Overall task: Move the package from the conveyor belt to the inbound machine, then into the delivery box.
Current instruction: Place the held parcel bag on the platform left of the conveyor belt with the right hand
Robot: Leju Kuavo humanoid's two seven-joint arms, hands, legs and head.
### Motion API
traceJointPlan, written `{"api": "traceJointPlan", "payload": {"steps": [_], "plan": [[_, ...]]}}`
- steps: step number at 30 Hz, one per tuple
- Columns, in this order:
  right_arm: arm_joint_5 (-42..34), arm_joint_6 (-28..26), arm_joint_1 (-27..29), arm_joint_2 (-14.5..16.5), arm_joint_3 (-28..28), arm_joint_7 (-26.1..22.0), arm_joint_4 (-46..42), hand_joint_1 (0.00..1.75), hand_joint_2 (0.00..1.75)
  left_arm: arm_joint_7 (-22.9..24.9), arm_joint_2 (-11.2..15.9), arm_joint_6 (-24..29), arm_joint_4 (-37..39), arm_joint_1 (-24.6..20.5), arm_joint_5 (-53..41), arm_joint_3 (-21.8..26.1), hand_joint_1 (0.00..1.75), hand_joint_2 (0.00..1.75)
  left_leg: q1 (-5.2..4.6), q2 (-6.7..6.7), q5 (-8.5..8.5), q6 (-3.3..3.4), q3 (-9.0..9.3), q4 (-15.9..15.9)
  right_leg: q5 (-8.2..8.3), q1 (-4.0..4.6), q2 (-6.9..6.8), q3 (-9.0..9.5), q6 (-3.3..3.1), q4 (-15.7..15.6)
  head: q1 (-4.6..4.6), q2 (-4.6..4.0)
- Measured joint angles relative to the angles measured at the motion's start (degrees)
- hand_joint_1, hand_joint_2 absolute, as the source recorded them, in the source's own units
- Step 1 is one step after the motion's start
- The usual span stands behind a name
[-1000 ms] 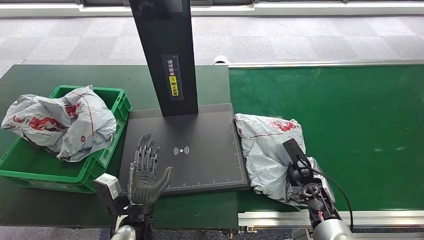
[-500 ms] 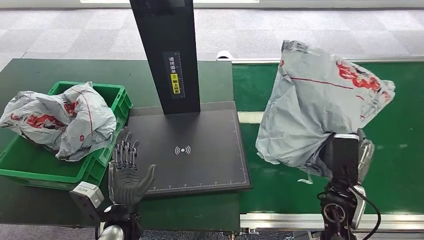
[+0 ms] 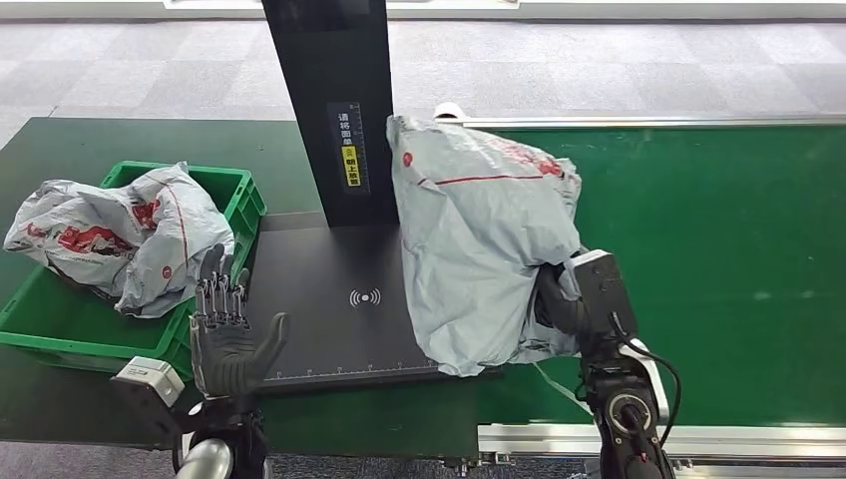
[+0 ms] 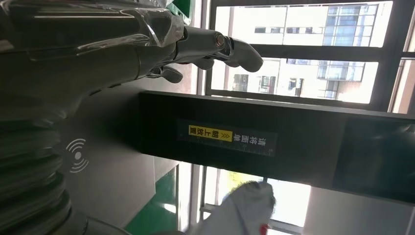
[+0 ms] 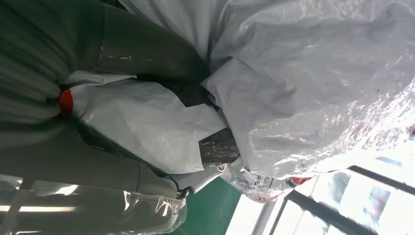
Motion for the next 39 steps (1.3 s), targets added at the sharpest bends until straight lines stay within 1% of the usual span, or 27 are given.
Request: {"api": "traceJointPlan", "payload": {"steps": [2, 5, 7, 9, 11, 15, 20, 21, 23, 25, 27, 30, 32, 34, 36, 39], "plan": [[-0.2, 1.8, -2.5, 1.6, 2.7, 0.5, 6.8, 1.75, 1.75, 0.7, 0.1, 0.9, 0.0, -0.9, -0.1, 0.5, 0.00, 1.75, 0.00, 0.05, 0.00, 0.00, 0.01, 0.0, 0.01, 0.01, 0.02, -0.02, -0.01, 0.0, 0.00, 0.00], [0.0, 2.2, -5.2, 3.9, 6.4, 0.6, 15.4, 1.75, 1.75, 1.6, 0.3, 1.9, 0.0, -1.8, -0.1, 1.4, 0.00, 1.75, 0.01, -0.05, 0.01, -0.01, -0.03, 0.0, 0.01, 0.01, -0.02, -0.07, -0.01, 0.0, 0.00, 0.00], [0.1, 2.2, -6.4, 5.0, 8.0, 0.6, 19.9, 0.92, 1.75, 1.9, 0.5, 2.2, 0.2, -2.1, -0.1, 1.9, 0.00, 1.75, 0.01, -0.07, 0.02, -0.01, -0.08, 0.0, 0.00, 0.01, -0.03, -0.11, -0.01, 0.0, 0.01, 0.00], [0.4, 2.1, -7.1, 5.7, 9.2, 0.9, 23.3, 0.04, 0.87, 1.9, 0.7, 2.6, 0.3, -2.2, -0.1, 2.3, 0.00, 1.75, 0.00, -0.06, 0.01, -0.01, -0.14, 0.0, 0.00, 0.00, -0.02, -0.17, -0.01, 0.0, 0.01, 0.00], [1.1, 1.6, -7.7, 6.0, 10.1, 1.5, 25.7, 0.00, 0.00, 2.0, 0.8, 3.2, 0.4, -2.3, -0.3, 2.7, 0.00, 1.75, -0.01, -0.05, 0.01, -0.01, -0.20, 0.0, 0.00, -0.02, -0.02, -0.24, -0.01, 0.0, 0.02, 0.00], [2.3, 0.4, -8.7, 6.3, 11.0, 2.6, 28.6, 0.00, 0.00, 2.2, 1.0, 3.8, 0.5, -2.6, -0.8, 3.2, 0.00, 1.75, -0.02, -0.06, 0.01, -0.01, -0.24, 0.0, 0.00, -0.03, -0.02, -0.28, -0.01, 0.0, 0.02, 0.00], [2.8, 0.4, -8.9, 6.3, 11.1, 1.9, 29.6, 0.00, 0.00, 2.5, 1.1, 3.9, 0.5, -2.8, -1.0, 3.3, 0.00, 1.75, -0.01, -0.06, 0.01, -0.01, -0.23, 0.0, 0.01, -0.02, -0.01, -0.30, -0.01, 0.0, 0.01, 0.00], [2.9, 0.3, -8.9, 6.2, 11.1, 1.6, 29.7, 0.00, 0.00, 2.5, 1.1, 3.9, 0.6, -2.8, -1.0, 3.3, 0.00, 1.75, -0.01, -0.06, 0.01, -0.01, -0.22, 0.0, 0.01, -0.02, -0.01, -0.30, -0.01, 0.0, 0.01, 0.00], [3.0, -0.2, -8.8, 6.1, 11.0, -0.9, 29.5, 0.00, 0.00, 2.6, 1.1, 3.9, 0.7, -2.9, -1.7, 3.2, 0.00, 1.75, -0.01, -0.05, 0.01, -0.01, -0.22, 0.0, 0.01, -0.02, -0.01, -0.31, -0.01, 0.0, 0.01, 0.00], [2.5, -1.0, -7.8, 5.7, 10.8, -5.2, 27.5, 0.00, 0.87, 2.7, 1.1, 3.8, 0.8, -2.8, -3.3, 3.1, 0.00, 1.75, -0.01, -0.06, 0.01, -0.01, -0.22, 0.0, 0.01, -0.02, -0.02, -0.33, -0.01, 0.0, 0.01, 0.00], [0.3, -1.2, -5.8, 5.0, 9.7, -9.5, 22.6, 0.00, 1.75, 3.1, 1.1, 3.8, 0.9, -2.8, -6.5, 2.8, 0.00, 1.75, -0.02, -0.08, 0.01, -0.01, -0.25, 0.1, 0.00, -0.03, -0.03, -0.36, 0.00, 0.0, 0.01, 0.00], [-5.6, 0.5, -1.5, 3.4, 5.9, -14.1, 11.6, 0.00, 1.75, 4.8, 1.2, 2.7, 1.4, -3.0, -14.0, 1.2, 0.00, 1.75, -0.07, -0.10, -0.01, 0.01, -0.30, 0.1, -0.01, -0.09, -0.05, -0.40, 0.01, 0.0, 0.01, 0.00], [-8.7, 2.2, 1.9, 2.1, 2.3, -16.7, 3.9, 0.00, 1.75, 8.4, 1.4, 0.3, 2.5, -3.6, -20.5, -0.5, 0.00, 1.75, -0.10, -0.14, -0.04, 0.04, -0.32, 0.1, -0.01, -0.13, -0.08, -0.40, 0.02, 0.0, 0.01, 0.00], [-9.9, 3.8, 5.1, 1.2, -1.4, -18.8, -2.5, 0.00, 1.75, 12.5, 1.6, -2.1, 4.2, -4.4, -26.3, -2.3, 0.00, 1.75, -0.12, -0.10, -0.07, 0.06, -0.35, 0.1, 0.00, -0.15, -0.07, -0.40, 0.04, -0.1, 0.01, 0.00], [-10.0, 4.9, 7.6, 0.6, -4.5, -19.8, -7.3, 0.00, 1.75, 14.1, 1.6, -3.1, 5.9, -5.0, -28.9, -3.6, 0.00, 1.75, -0.12, 0.05, -0.09, 0.06, -0.35, 0.1, 0.01, -0.15, 0.02, -0.43, 0.05, -0.1, 0.01, 0.00], [-9.5, 5.5, 9.9, 0.2, -7.2, -20.3, -11.5, 0.00, 1.75, 14.4, 1.6, -3.2, 7.4, -5.8, -29.5, -4.5, 0.00, 1.75, -0.10, 0.12, -0.10, 0.05, -0.30, 0.1, 0.02, -0.13, 0.10, -0.45, 0.05, -0.1, -0.01, 0.00]]}}
